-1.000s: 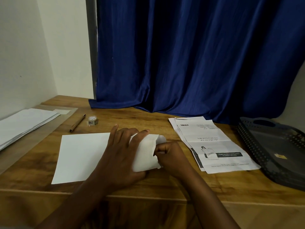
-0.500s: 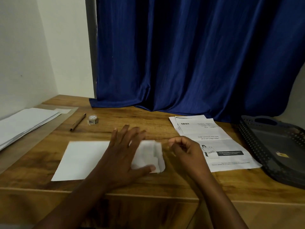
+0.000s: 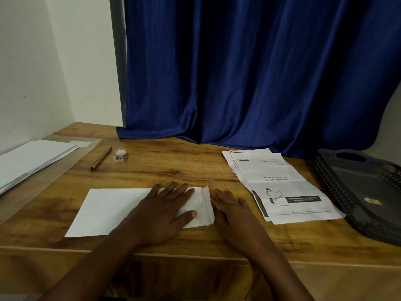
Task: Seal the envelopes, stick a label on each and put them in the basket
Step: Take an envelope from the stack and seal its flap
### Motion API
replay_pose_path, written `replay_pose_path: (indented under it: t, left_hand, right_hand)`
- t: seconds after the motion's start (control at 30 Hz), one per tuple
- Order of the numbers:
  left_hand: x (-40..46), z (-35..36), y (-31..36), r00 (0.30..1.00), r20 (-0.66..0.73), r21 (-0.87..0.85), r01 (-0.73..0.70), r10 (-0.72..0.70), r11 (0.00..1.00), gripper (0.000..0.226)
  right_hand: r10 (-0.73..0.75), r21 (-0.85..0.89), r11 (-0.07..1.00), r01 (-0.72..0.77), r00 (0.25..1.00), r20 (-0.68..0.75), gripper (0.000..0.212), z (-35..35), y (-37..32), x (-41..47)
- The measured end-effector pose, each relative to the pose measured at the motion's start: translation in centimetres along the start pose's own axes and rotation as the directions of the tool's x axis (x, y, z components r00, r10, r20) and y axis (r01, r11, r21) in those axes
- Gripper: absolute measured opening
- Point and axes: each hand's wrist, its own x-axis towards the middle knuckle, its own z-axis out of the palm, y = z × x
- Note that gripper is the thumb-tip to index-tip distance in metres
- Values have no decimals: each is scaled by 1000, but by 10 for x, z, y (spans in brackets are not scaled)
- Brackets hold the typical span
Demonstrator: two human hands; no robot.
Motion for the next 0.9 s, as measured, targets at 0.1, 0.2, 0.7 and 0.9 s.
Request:
replay_pose_path:
  t: [0.1,0.2,0.7,0.9]
  left_hand:
    - [0,1,0,1000,-15,-3,2,-3,1000,76]
    - [0,2,0,1000,-25,-9,6,-6,1000,69]
    - [3,10,-2,997,-75,14,-19,20,1000,63]
    - [2,9,-2,997,-79,-4,-25,24,1000,65]
  right_hand:
    - [-62,28,998,62,998,14,50,5,-6,2]
    - [-91,19,996,91,996,17,52,7,-8,1]
    - [-132,-196,968,156,983,130,65,1,-30,-37]
    - [-115,-233,964,130,990,77,73,6,-32,-49]
